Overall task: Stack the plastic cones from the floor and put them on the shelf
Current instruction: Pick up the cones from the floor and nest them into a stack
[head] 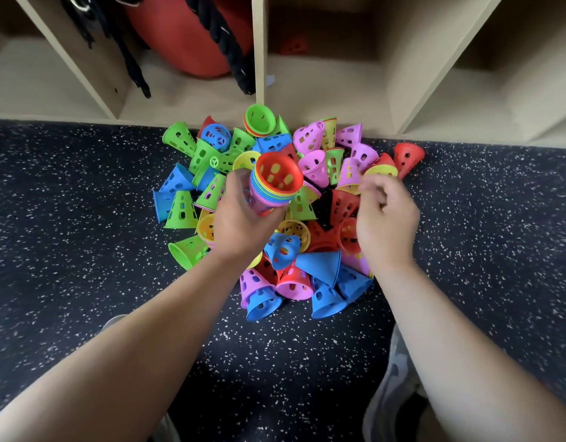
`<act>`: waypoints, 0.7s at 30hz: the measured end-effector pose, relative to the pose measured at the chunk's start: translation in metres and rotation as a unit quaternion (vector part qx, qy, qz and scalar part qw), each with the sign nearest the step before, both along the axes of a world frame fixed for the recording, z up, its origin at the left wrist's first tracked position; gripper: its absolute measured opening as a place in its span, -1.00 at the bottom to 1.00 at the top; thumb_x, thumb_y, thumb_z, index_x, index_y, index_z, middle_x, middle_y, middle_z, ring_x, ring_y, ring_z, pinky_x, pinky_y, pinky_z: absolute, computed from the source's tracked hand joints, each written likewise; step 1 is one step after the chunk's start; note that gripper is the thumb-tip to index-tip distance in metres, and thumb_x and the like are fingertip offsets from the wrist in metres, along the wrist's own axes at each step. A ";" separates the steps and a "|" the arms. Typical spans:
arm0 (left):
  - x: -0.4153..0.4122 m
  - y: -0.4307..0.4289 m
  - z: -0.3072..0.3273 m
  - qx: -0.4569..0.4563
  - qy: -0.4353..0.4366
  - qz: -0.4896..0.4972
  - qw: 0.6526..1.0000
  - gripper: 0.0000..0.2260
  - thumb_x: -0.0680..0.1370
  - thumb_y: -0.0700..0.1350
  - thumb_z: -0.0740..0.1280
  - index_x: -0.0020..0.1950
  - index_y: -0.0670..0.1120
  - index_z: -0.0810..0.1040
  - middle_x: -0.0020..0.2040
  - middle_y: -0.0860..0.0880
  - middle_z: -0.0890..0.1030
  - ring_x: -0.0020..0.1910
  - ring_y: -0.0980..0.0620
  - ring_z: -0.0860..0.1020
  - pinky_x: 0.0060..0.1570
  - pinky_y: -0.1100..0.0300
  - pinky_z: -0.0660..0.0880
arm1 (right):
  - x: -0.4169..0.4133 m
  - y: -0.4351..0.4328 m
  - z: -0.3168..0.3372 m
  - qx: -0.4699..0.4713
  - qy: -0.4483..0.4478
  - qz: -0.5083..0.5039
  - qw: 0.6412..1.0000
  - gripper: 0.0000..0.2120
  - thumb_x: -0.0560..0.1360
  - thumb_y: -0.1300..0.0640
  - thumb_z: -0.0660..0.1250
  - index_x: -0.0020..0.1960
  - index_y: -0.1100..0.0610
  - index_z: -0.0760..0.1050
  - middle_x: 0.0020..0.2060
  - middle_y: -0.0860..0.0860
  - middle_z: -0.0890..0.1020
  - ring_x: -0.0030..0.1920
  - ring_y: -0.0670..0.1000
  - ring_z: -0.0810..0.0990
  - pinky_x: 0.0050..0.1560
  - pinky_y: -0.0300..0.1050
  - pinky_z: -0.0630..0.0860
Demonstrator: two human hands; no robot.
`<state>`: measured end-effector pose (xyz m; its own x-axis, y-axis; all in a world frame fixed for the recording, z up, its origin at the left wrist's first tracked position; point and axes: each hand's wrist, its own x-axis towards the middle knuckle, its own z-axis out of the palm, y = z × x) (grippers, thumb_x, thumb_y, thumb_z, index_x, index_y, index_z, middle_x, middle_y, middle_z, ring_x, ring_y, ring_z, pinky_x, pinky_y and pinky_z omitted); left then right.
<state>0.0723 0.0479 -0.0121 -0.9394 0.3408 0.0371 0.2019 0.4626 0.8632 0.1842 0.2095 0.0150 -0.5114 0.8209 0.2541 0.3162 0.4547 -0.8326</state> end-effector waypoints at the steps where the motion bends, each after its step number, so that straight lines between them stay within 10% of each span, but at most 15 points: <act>1: 0.001 -0.001 -0.001 0.002 -0.003 0.003 1.000 -0.48 0.41 0.00 0.55 0.26 -0.04 0.39 0.11 0.09 0.61 0.07 0.08 0.59 0.06 0.01 0.56 | 0.009 0.001 -0.005 -0.042 -0.061 -0.045 0.996 -0.83 0.52 0.17 0.25 -0.03 0.08 0.62 -0.16 -0.07 0.66 -0.12 -0.02 0.61 -0.02 -0.05 0.54; 8: 0.008 -0.006 0.002 -0.003 -0.013 0.039 0.999 -0.48 0.38 -0.06 0.52 0.20 0.08 0.29 0.06 0.07 0.59 -0.03 0.04 0.61 -0.07 -0.04 0.58 | 0.043 -0.036 -0.046 -0.177 -0.359 0.015 0.916 -0.70 0.50 -0.04 0.27 -0.29 0.15 0.49 -0.42 -0.01 0.53 -0.37 0.04 0.48 -0.43 -0.16 0.28; 13: 0.012 -0.009 0.006 0.004 -0.011 0.048 0.999 -0.44 0.41 -0.08 0.54 0.31 -0.08 0.35 0.07 0.09 0.55 0.01 0.13 0.53 0.05 -0.01 0.55 | 0.048 -0.046 -0.056 -0.180 -0.329 0.032 0.926 -0.66 0.56 0.08 0.29 -0.33 0.20 0.38 -0.48 0.01 0.39 -0.43 0.04 0.32 -0.47 -0.14 0.20; 21: 0.014 -0.012 0.013 0.004 -0.018 0.059 0.998 -0.41 0.40 -0.06 0.55 0.33 -0.06 0.35 0.10 0.11 0.54 0.04 0.13 0.53 0.08 0.04 0.54 | 0.042 -0.014 -0.027 -0.145 -0.180 0.001 0.973 -0.79 0.52 0.02 0.40 -0.19 0.14 0.61 -0.37 -0.03 0.63 -0.29 0.03 0.63 -0.17 -0.02 0.55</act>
<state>0.0863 0.0357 0.0013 -0.9736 0.2284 0.0051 0.1156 0.4735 0.8732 0.2266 0.1954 -0.0121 -0.5252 0.8307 -0.1844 0.6107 0.2170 -0.7616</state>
